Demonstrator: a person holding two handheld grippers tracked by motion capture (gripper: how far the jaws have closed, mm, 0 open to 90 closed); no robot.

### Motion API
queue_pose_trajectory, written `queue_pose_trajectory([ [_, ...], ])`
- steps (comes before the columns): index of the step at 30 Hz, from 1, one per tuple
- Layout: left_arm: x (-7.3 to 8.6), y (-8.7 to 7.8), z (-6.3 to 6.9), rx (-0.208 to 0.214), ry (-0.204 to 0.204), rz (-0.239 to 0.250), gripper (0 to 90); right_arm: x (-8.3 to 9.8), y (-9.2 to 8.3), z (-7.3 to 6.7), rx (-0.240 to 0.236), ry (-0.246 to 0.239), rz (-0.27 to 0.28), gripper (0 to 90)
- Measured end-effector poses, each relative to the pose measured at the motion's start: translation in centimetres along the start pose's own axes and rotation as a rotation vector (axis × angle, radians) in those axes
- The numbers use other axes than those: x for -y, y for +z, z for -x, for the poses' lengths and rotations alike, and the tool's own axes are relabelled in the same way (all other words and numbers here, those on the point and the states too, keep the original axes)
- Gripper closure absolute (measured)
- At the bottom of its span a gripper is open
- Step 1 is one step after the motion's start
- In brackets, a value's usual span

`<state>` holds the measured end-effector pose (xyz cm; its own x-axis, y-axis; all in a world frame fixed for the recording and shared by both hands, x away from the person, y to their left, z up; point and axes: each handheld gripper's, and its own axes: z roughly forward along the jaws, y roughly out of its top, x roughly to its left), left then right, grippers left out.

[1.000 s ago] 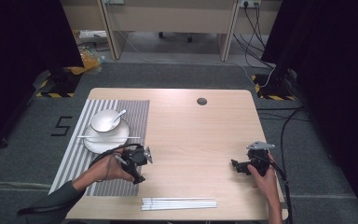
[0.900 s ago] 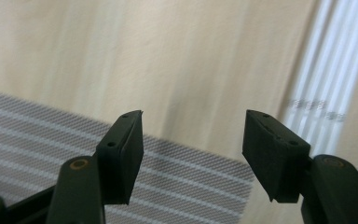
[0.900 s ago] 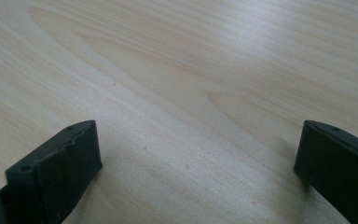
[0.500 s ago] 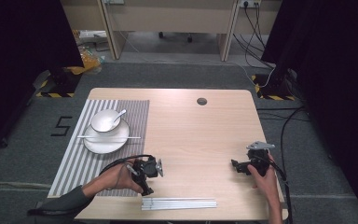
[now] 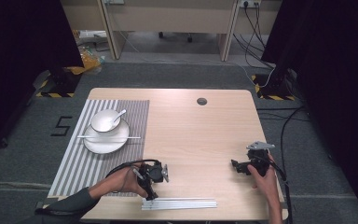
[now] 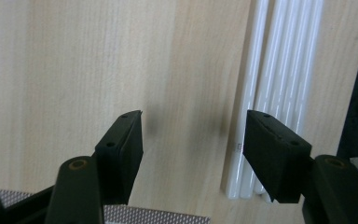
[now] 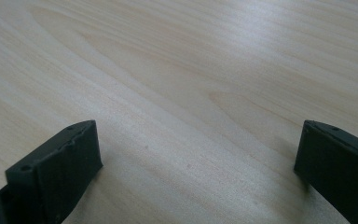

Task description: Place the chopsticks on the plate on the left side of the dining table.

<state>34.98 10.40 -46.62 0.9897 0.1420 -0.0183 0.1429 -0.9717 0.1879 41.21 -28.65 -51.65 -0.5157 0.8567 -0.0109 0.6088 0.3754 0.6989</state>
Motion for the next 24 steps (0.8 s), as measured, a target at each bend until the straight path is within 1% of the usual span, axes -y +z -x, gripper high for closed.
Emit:
queue_pose_trajectory([
  [6, -0.5, 0.5, 0.4, -0.001, 0.021, -0.012, 37.5, 0.0, 0.0, 0.0, 0.0, -0.003, 0.002, 0.5],
  [8, -0.7, 0.6, 0.5, -0.014, 0.032, -0.025, 37.5, 0.0, 0.0, 0.0, 0.0, -0.002, 0.002, 0.5],
  [11, -0.8, 0.6, 0.6, -0.022, 0.036, -0.021, 38.6, 0.0, 0.0, 0.0, 0.0, -0.003, 0.002, 0.5],
  [13, -1.0, 0.6, 0.7, -0.028, 0.062, -0.015, 44.1, 0.0, 0.0, 0.0, -0.001, -0.003, 0.002, 0.5],
  [15, -1.2, 0.6, 0.9, -0.041, 0.079, -0.023, 46.1, 0.0, 0.0, 0.0, 0.0, -0.004, 0.002, 0.6],
  [16, -1.3, 0.7, 1.0, -0.038, 0.092, -0.027, 48.4, 0.0, 0.0, 0.0, -0.001, -0.005, 0.002, 0.6],
  [17, -1.4, 0.8, 1.1, -0.031, 0.096, -0.022, 49.7, 0.0, 0.0, 0.0, -0.001, -0.005, 0.002, 0.6],
  [18, -1.5, 0.8, 1.2, -0.035, 0.103, -0.022, 50.5, 0.0, 0.0, 0.0, -0.001, -0.004, 0.001, 0.6],
  [19, -1.6, 0.9, 1.4, -0.027, 0.109, -0.026, 52.8, 0.0, 0.0, 0.0, -0.001, -0.005, 0.002, 0.6],
  [21, -1.9, 1.1, 1.6, -0.032, 0.135, -0.029, 58.1, 0.0, 0.0, 0.0, 0.0, -0.006, 0.002, 0.6],
  [22, -2.0, 1.3, 1.7, -0.027, 0.137, -0.029, 62.7, 0.0, 0.0, 0.0, -0.001, -0.004, 0.002, 0.6],
  [24, -2.3, 1.3, 1.8, -0.024, 0.153, -0.039, 67.6, 0.0, 0.0, 0.0, -0.001, -0.004, 0.002, 0.6],
])
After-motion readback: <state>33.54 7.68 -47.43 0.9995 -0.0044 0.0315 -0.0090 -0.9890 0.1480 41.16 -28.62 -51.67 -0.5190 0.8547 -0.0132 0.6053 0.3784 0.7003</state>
